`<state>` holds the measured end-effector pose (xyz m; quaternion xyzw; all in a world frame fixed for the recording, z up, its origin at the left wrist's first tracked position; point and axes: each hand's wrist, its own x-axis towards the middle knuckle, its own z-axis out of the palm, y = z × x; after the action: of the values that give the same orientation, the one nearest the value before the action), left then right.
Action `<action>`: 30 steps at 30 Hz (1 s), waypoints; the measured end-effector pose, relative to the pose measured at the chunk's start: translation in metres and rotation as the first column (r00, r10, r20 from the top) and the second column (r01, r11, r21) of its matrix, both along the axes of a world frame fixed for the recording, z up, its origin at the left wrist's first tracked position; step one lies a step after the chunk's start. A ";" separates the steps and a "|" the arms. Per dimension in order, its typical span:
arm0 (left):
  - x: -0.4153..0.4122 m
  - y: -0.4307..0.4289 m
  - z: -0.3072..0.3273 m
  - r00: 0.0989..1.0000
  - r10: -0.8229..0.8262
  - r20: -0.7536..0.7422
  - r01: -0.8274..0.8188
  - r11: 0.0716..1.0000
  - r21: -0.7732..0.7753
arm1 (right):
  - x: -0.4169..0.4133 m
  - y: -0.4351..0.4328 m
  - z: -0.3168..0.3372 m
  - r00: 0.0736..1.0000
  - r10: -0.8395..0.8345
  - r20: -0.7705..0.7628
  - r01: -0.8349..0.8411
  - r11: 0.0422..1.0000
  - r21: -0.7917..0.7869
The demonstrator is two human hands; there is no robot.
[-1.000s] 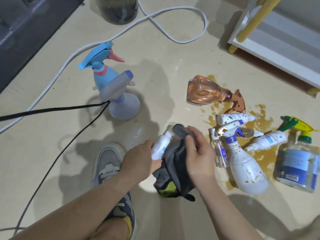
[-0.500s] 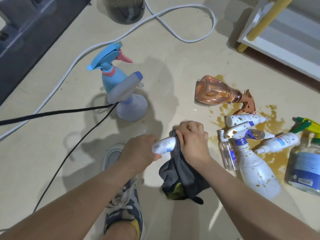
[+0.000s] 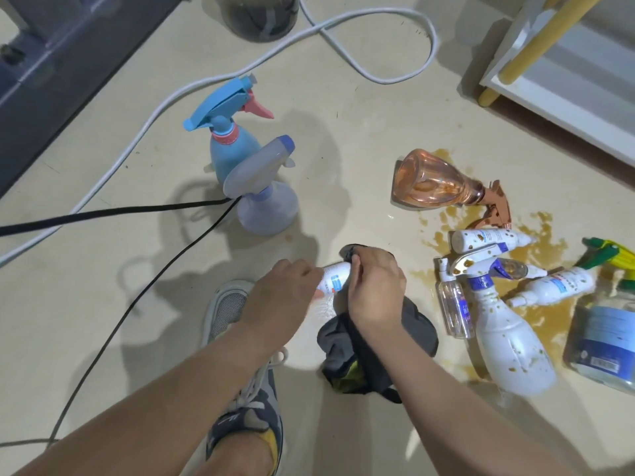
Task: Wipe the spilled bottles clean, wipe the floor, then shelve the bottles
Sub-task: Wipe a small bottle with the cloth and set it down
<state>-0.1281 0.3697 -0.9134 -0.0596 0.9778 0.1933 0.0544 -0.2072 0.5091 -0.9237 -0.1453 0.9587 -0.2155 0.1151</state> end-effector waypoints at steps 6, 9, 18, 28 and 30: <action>-0.028 -0.019 -0.003 0.993 0.119 0.025 -0.120 0.991 0.059 | 0.031 0.044 -0.011 0.924 0.340 -0.176 -0.327 0.940 0.101; -0.015 -0.009 -0.001 0.998 0.017 -0.060 -0.015 0.999 0.048 | 0.014 0.048 -0.020 0.950 0.264 -0.164 -0.256 0.964 0.070; -0.028 -0.012 0.011 0.980 0.073 0.187 -0.101 0.984 0.147 | 0.048 -0.012 -0.005 0.951 0.282 -0.126 -0.300 0.942 -0.149; -0.021 -0.002 0.005 0.833 0.301 0.465 -0.501 0.767 0.400 | 0.046 -0.023 0.023 0.912 -0.153 0.381 0.309 0.867 -0.391; -0.021 -0.004 0.006 0.793 0.326 0.515 -0.573 0.687 0.447 | 0.068 -0.016 0.034 0.862 -0.144 0.486 0.348 0.866 -0.360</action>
<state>-0.1487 0.3662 -0.9077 -0.3211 0.7910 0.4740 0.2157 -0.1394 0.4930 -0.8898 0.0125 0.8444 -0.4650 0.2657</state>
